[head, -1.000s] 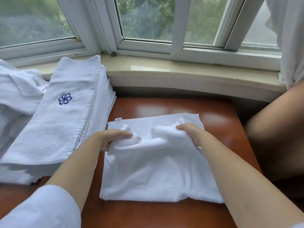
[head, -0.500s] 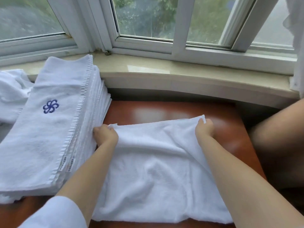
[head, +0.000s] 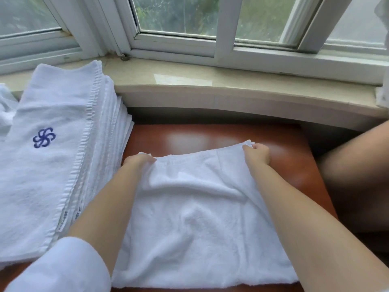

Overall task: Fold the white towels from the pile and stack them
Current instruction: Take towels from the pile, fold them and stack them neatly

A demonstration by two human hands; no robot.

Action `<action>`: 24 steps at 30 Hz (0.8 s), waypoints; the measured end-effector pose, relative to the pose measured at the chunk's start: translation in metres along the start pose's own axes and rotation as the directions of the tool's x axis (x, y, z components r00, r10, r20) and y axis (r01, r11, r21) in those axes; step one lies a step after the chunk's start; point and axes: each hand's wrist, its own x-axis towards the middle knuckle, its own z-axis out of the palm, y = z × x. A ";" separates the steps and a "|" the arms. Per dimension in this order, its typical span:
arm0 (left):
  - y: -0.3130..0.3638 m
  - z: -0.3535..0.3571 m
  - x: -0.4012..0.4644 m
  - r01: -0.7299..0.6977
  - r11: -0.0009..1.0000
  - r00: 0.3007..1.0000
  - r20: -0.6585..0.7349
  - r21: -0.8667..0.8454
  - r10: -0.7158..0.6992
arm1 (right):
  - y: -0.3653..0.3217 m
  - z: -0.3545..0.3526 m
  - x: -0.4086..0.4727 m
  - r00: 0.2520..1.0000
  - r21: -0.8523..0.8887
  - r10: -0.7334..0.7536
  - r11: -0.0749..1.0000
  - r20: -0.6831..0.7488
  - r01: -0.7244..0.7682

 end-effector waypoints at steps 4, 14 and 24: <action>0.001 -0.016 -0.046 -0.097 0.994 0.936 0.334 -0.057 0.110 | -0.016 -0.023 -0.016 0.997 0.046 -0.063 0.997 -0.035 0.064; 0.004 -0.077 -0.150 -0.509 0.796 0.853 0.318 0.328 0.415 | -0.045 -0.100 -0.072 0.968 0.011 -0.164 0.986 -0.191 0.169; -0.033 -0.108 -0.202 -0.625 0.546 0.683 0.053 0.558 0.728 | -0.049 -0.170 -0.125 0.941 0.153 -0.075 0.979 -0.331 0.132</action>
